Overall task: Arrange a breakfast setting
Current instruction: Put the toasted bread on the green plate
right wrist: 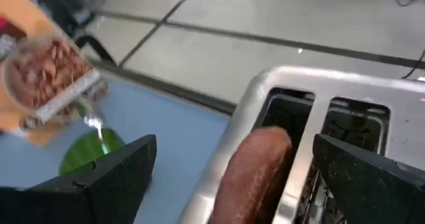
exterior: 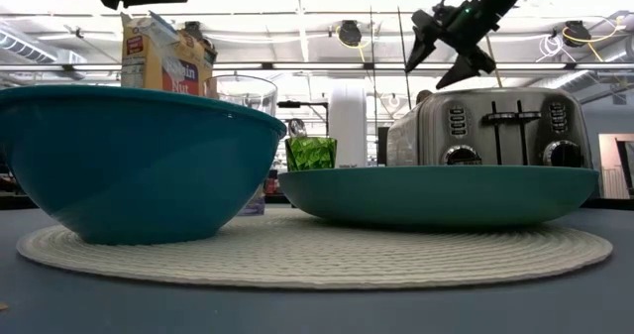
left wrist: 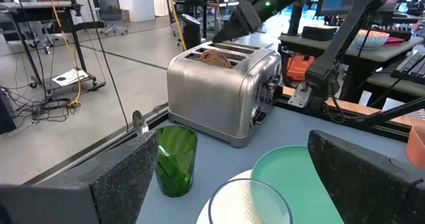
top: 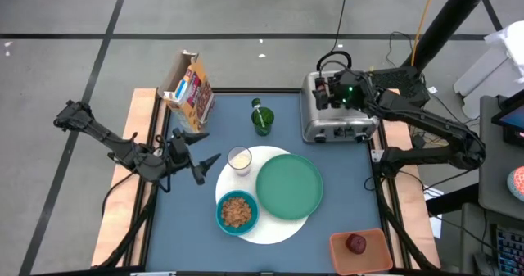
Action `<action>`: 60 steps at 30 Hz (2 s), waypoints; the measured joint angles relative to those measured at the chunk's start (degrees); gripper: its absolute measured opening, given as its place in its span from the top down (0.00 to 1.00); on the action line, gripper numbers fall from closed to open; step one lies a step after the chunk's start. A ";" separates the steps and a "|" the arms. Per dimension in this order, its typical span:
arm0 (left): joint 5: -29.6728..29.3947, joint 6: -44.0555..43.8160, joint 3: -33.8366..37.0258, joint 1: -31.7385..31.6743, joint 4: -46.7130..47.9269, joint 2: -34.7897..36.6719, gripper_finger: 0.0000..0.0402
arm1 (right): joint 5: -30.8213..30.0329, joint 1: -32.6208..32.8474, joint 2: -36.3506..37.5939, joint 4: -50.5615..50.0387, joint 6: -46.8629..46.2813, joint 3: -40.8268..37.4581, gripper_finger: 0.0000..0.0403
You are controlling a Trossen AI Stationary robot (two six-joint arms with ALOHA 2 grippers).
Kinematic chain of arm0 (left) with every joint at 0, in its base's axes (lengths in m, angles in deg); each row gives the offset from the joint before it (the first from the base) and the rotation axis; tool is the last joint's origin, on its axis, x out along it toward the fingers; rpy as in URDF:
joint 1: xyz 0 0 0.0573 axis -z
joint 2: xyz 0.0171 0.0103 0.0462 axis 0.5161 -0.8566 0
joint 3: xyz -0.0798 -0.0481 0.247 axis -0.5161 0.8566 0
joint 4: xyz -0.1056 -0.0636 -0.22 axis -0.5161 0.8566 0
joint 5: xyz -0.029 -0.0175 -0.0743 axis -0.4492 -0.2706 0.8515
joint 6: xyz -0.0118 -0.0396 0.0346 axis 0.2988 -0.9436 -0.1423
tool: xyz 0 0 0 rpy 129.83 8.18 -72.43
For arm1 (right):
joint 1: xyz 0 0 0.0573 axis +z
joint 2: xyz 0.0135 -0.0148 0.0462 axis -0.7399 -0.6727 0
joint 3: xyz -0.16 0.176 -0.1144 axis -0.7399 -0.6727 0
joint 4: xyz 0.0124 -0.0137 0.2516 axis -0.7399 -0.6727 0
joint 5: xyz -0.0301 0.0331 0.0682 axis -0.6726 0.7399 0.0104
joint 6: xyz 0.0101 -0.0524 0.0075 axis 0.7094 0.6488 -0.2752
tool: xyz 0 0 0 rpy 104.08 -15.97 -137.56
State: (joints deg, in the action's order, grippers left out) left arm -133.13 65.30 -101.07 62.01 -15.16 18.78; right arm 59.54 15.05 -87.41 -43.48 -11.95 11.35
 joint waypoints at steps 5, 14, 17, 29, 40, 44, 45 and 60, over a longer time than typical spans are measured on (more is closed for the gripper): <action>0.00 0.04 0.00 0.00 0.00 0.00 0.02 | 0.01 0.06 -0.59 -3.35 1.78 -0.01 0.01; 0.00 0.13 0.02 0.00 0.00 0.00 0.02 | -1.94 0.03 -1.34 -2.50 1.85 -0.04 0.02; 0.00 0.13 0.02 0.00 0.00 0.00 0.02 | -1.96 0.03 -1.31 -2.44 1.85 -0.04 0.04; 0.02 0.11 0.02 0.00 0.00 0.00 0.02 | -2.02 1.23 -4.52 -2.39 2.26 -0.07 0.07; 0.04 0.04 0.02 0.00 0.00 0.00 0.02 | -3.89 1.30 -5.88 -0.89 2.31 -0.07 0.07; 0.02 0.04 0.02 0.00 0.00 0.00 0.02 | -5.03 1.30 -5.88 -0.91 2.29 -0.07 0.07; 0.02 0.04 0.02 0.00 0.00 0.00 0.02 | -5.02 1.30 -5.88 -0.93 2.29 -0.07 0.07; 0.02 0.07 0.02 0.00 0.00 0.00 0.02 | -4.97 1.30 -5.86 -1.11 2.29 -0.07 0.07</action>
State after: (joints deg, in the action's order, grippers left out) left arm -133.11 65.36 -101.04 62.01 -15.16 18.78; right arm 54.56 16.35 -93.27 -44.59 -9.66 11.29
